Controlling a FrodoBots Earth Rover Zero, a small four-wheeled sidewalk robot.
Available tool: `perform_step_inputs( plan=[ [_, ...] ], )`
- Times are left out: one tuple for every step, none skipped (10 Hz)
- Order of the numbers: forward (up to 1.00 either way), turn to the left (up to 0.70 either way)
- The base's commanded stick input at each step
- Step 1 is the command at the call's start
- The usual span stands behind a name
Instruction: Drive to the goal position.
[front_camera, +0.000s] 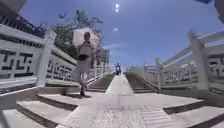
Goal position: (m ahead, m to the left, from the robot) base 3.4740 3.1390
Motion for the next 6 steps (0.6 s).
perform_step_inputs(
  plan=[
    [0.45,0.00],
    [0.45,0.00],
    [0.45,0.00],
    [0.45,0.00],
    [0.45,0.00],
    [0.45,0.00]
  ],
)
